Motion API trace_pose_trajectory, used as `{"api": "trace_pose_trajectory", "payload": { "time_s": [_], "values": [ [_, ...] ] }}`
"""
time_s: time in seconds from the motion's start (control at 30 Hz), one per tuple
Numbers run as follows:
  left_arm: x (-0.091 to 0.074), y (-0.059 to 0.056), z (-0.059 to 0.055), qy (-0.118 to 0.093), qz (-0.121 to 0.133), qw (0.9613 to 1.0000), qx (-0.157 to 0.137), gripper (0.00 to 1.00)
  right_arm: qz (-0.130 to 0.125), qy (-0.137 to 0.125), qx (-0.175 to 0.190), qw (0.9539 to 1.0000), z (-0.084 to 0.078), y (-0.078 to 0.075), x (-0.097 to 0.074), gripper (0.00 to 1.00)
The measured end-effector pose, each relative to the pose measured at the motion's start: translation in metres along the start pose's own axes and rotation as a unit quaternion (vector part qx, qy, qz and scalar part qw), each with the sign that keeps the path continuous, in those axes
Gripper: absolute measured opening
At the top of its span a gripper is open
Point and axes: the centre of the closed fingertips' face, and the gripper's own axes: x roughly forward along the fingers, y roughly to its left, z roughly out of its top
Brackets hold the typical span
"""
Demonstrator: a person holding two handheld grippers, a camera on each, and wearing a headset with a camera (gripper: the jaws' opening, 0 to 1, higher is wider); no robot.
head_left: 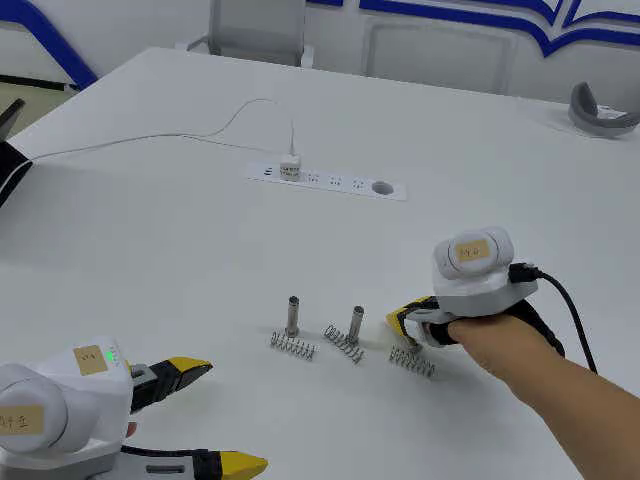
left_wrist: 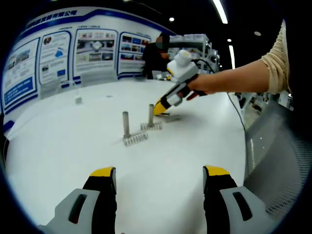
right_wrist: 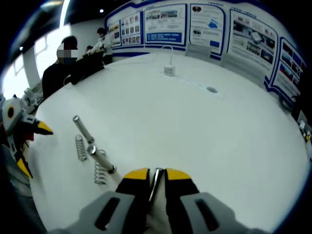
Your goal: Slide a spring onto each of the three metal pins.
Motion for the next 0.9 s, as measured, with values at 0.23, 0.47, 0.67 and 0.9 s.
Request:
{"api": "trace_pose_trajectory", "payload": {
  "time_s": [0.23, 0.47, 0.67, 0.9],
  "values": [
    [-0.0010, 0.0013, -0.0008, 0.000, 0.002, 1.0000, -0.002, 0.74, 0.000, 0.014, 0.017, 0.9998, -0.0028, -0.0012, 0.0039, 0.12],
    [-0.0014, 0.0016, -0.0014, 0.001, 0.003, 1.0000, -0.004, 0.73, -0.002, 0.018, 0.011, 0.9998, -0.0027, -0.0015, 0.0042, 0.11],
    [-0.0012, 0.0010, -0.0016, 0.001, 0.002, 1.0000, -0.005, 0.73, -0.003, 0.024, -0.001, 0.9997, -0.0039, -0.0006, 0.0039, 0.10],
    [-0.0010, 0.0015, -0.0017, 0.003, 0.003, 1.0000, -0.004, 0.73, -0.001, 0.053, 0.001, 0.9986, -0.0045, -0.0006, 0.0049, 0.09]
  ]
}}
